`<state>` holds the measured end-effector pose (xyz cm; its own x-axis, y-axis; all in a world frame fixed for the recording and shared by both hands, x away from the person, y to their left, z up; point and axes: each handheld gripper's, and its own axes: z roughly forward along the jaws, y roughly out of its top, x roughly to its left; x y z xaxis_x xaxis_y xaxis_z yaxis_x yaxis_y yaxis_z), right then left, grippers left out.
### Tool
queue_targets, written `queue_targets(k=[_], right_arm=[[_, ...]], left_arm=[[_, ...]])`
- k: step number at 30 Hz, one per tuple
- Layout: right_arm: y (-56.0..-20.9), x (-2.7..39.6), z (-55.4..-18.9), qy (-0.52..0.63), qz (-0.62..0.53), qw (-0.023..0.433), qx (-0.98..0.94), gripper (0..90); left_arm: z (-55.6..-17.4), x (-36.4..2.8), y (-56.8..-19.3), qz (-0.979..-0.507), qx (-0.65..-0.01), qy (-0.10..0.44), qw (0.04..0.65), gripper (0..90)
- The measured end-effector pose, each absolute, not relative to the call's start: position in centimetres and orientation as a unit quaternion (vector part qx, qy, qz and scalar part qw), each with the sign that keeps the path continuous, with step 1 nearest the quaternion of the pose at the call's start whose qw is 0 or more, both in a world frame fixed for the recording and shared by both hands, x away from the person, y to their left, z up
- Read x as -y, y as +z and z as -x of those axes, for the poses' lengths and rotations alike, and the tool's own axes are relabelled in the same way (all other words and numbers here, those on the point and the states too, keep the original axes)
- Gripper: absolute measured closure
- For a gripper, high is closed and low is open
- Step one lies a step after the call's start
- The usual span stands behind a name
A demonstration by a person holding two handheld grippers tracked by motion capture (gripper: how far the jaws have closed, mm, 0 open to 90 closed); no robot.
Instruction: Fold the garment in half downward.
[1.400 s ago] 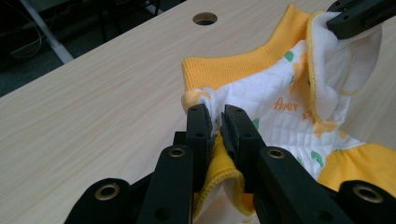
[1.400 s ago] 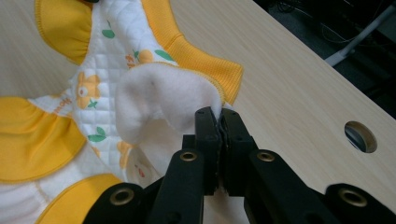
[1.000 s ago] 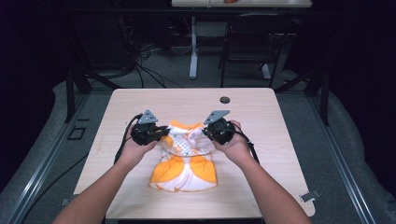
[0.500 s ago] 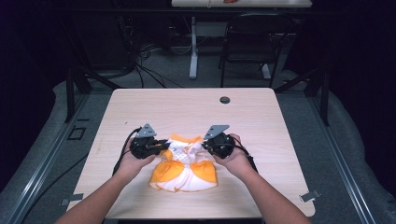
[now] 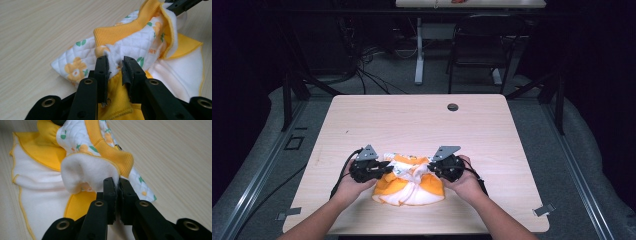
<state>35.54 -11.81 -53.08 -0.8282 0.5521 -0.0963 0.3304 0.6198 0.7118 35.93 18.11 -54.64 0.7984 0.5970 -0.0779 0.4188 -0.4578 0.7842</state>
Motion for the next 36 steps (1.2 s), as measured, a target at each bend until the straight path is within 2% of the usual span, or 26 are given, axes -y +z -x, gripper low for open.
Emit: queue_targets(k=[9, 13, 18, 20, 22, 23, 24, 27, 31, 36], right_arm=[[-54.2, 12.4, -34.3, 0.380, -0.270, 0.137, -0.874, 79.7], [-53.4, 12.8, -34.1, 0.395, -0.279, 0.126, -0.866, 71.9], [-51.7, 13.5, -33.9, 0.422, -0.279, 0.122, -0.854, 67.8], [-51.1, 13.7, -34.0, 0.428, -0.282, 0.126, -0.849, 69.3], [-50.8, 13.8, -34.3, 0.426, -0.286, 0.135, -0.848, 74.9], [-50.8, 13.8, -34.8, 0.414, -0.289, 0.144, -0.851, 82.2], [-50.8, 13.8, -34.8, 0.414, -0.289, 0.144, -0.851, 82.2], [-51.2, 13.5, -35.8, 0.399, -0.298, 0.145, -0.855, 89.4], [-52.0, 12.7, -36.9, 0.394, -0.308, 0.139, -0.855, 89.8], [-52.9, 11.7, -37.3, 0.391, -0.304, 0.118, -0.861, 89.8]], left_arm=[[-34.6, -18.1, -55.3, -0.846, -0.297, 0.091, 0.432, 71.1], [-34.5, -18.4, -54.5, -0.838, -0.305, 0.085, 0.443, 66.0], [-34.6, -18.9, -52.6, -0.833, -0.306, 0.083, 0.453, 61.6], [-34.9, -19.0, -52.0, -0.832, -0.310, 0.087, 0.452, 61.1], [-35.3, -18.9, -51.6, -0.831, -0.318, 0.105, 0.445, 65.0], [-35.5, -18.9, -51.6, -0.829, -0.323, 0.108, 0.444, 72.3], [-35.9, -18.9, -51.7, -0.828, -0.330, 0.110, 0.440, 72.3], [-36.8, -18.7, -52.2, -0.825, -0.347, 0.108, 0.433, 83.2], [-37.5, -18.1, -52.8, -0.822, -0.358, 0.098, 0.432, 89.2], [-37.1, -17.4, -52.9, -0.831, -0.343, 0.083, 0.430, 89.8]])
